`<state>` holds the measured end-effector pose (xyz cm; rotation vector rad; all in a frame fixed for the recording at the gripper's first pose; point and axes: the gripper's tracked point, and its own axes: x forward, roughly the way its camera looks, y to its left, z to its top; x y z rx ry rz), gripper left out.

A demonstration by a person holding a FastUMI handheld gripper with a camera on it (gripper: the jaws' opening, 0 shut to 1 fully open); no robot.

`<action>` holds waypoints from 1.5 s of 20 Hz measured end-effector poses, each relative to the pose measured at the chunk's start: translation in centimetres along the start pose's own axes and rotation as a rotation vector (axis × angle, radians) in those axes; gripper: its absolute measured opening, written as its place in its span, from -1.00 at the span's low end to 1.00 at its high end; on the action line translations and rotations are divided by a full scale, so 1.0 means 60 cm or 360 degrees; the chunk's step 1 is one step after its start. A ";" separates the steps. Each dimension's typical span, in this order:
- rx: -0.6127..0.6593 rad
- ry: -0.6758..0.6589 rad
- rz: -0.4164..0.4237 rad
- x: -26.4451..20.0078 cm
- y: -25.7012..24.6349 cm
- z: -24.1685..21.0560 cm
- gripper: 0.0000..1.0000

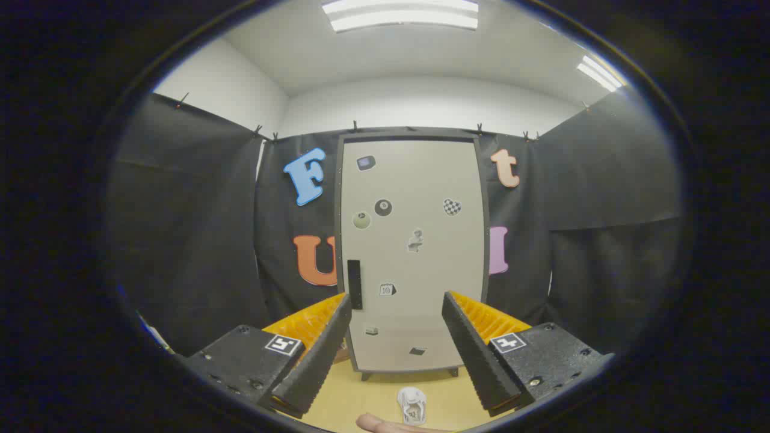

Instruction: Open the shoe cabinet door, grab the shoes and put them into the shoe cabinet, then close the shoe cabinet door.

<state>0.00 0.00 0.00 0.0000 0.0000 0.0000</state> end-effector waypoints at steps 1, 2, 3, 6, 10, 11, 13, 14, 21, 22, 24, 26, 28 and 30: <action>0.0001 0.0017 0.0004 0.002 -0.001 -0.003 0.98; 0.0011 0.0028 0.0008 0.002 0.001 -0.006 0.98; 0.0018 0.0037 0.0016 0.002 0.001 -0.006 0.98; 0.0007 0.0033 0.0030 0.007 0.001 -0.005 0.98; -0.0004 0.0027 0.0035 0.024 0.005 -0.012 0.98; -0.0003 0.0026 0.0039 0.030 0.009 -0.012 0.98; -0.0008 0.0025 0.0043 0.051 0.018 -0.015 0.98; -0.0004 0.0024 0.0056 0.060 0.026 -0.017 0.98; -0.0036 -0.0045 0.0171 0.165 0.082 -0.039 0.98; -0.0035 -0.0057 0.0192 0.179 0.092 -0.045 0.98; -0.0030 -0.0073 0.0234 0.210 0.111 -0.057 0.98; -0.0039 -0.0101 0.0251 0.251 0.121 -0.065 0.98; -0.0023 -0.0053 0.0257 0.285 0.131 -0.085 0.98; -0.0009 -0.0068 0.0296 0.315 0.148 -0.090 0.98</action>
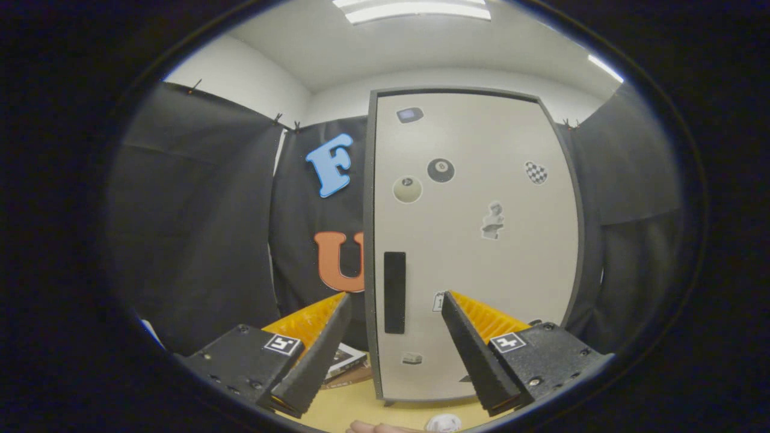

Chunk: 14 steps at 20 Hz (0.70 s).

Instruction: Open the shoe cabinet door, grab the shoes and put them into the shoe cabinet, then close the shoe cabinet door.

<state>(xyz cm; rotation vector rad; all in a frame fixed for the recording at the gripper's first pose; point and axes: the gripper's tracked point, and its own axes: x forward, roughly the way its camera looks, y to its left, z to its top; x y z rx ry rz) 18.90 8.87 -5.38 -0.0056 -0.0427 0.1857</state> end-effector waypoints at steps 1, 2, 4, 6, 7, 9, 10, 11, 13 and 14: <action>-0.0027 -0.0020 -0.0025 0.017 -0.006 -0.001 0.98; -0.0065 -0.0029 -0.0046 0.036 -0.011 -0.005 0.98; -0.0138 -0.0023 -0.0064 0.071 -0.011 -0.012 0.98; -0.0142 0.0052 -0.0070 0.105 -0.013 -0.027 0.98; -0.0117 0.0090 -0.0067 0.119 -0.015 -0.033 0.98; -0.0061 0.0090 -0.0068 0.146 -0.022 -0.029 0.99; -0.0044 0.0098 -0.0065 0.154 -0.026 -0.029 0.98; -0.0009 0.0098 -0.0032 0.163 -0.021 -0.025 0.97; 0.0035 0.0107 -0.0027 0.177 -0.024 -0.023 0.79; 0.0032 0.0126 -0.0032 0.182 -0.025 -0.025 0.74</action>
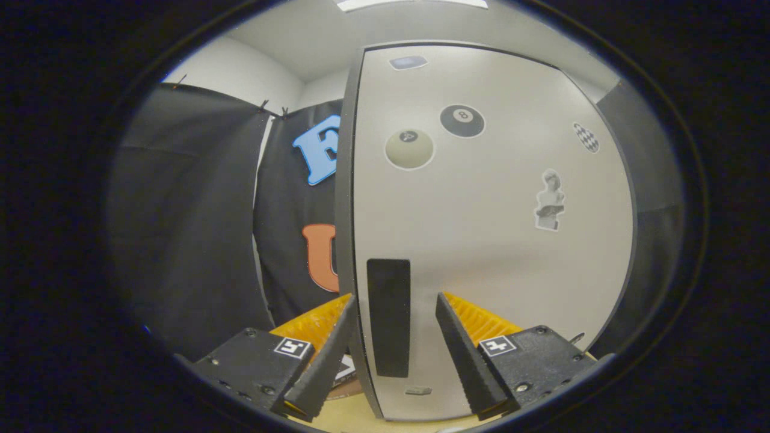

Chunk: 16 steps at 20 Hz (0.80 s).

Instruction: Open the shoe cabinet door, grab the shoes and put them into the shoe cabinet, then close the shoe cabinet door.

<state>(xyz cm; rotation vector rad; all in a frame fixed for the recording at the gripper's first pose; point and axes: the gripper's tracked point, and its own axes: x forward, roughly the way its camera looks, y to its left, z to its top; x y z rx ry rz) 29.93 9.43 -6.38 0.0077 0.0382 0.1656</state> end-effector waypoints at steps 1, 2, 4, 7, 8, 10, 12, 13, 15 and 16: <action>0.0007 -0.0013 -0.0014 0.008 0.002 0.002 0.69; -0.0012 0.0005 -0.0031 -0.003 0.003 0.005 0.66; -0.0049 0.0036 -0.0020 0.005 0.017 -0.003 0.60; -0.0044 0.0090 -0.0140 0.008 0.005 -0.020 0.00; -0.0045 0.0088 -0.0154 0.004 0.006 -0.022 -0.17; -0.0043 0.0133 -0.0168 0.007 0.002 -0.029 -0.17; -0.0021 0.0174 -0.0152 0.001 0.003 -0.028 -0.28; -0.0008 0.0185 -0.0133 0.000 0.002 -0.030 -0.36; -0.0006 0.0175 -0.0090 -0.005 0.000 -0.029 -0.39; -0.0004 0.0172 -0.0072 -0.008 0.000 -0.030 -0.40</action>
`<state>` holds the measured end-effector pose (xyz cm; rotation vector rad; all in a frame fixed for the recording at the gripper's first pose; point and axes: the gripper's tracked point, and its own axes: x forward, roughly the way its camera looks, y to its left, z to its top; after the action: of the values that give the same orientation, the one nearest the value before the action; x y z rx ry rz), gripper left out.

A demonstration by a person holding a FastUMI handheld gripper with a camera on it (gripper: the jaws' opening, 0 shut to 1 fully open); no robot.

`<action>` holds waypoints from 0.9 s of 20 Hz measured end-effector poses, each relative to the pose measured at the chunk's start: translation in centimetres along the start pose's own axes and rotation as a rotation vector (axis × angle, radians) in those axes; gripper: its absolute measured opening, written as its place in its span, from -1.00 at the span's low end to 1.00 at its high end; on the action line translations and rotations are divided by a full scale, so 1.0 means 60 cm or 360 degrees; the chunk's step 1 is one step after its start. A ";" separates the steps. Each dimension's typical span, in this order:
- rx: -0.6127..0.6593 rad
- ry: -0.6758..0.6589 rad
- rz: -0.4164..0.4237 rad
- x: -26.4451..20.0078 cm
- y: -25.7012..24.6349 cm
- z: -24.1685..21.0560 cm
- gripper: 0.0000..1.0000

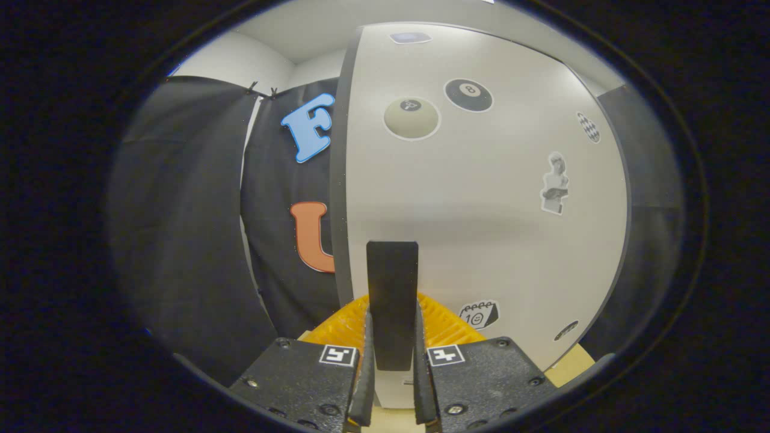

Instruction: Open the shoe cabinet door, grab the shoes and put them into the shoe cabinet, then close the shoe cabinet door.

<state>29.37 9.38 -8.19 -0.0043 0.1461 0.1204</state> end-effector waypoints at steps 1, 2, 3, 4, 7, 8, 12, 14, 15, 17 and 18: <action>0.0003 0.0004 0.0012 -0.003 0.000 0.000 -0.40; -0.0011 0.0006 0.0022 -0.009 -0.001 -0.002 -0.41; -0.0026 0.0009 0.0035 -0.017 -0.003 -0.002 -0.41; -0.0035 0.0009 0.0056 -0.027 -0.001 -0.003 -0.40; -0.0057 0.0037 0.0151 -0.045 -0.002 -0.002 -0.41; -0.0047 0.0049 0.0183 -0.050 -0.001 -0.003 -0.41; -0.0003 0.0059 0.0234 -0.082 -0.005 -0.003 -0.41; -0.0026 0.0058 0.0275 -0.088 -0.014 -0.004 -0.43; -0.0020 0.0057 0.0294 -0.093 -0.017 -0.003 -0.43; 0.0004 0.0070 0.0323 -0.112 -0.020 -0.003 -0.43; 0.0003 0.0072 0.0328 -0.119 -0.023 -0.003 -0.43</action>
<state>22.48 7.18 -7.31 0.0100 0.1917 0.3262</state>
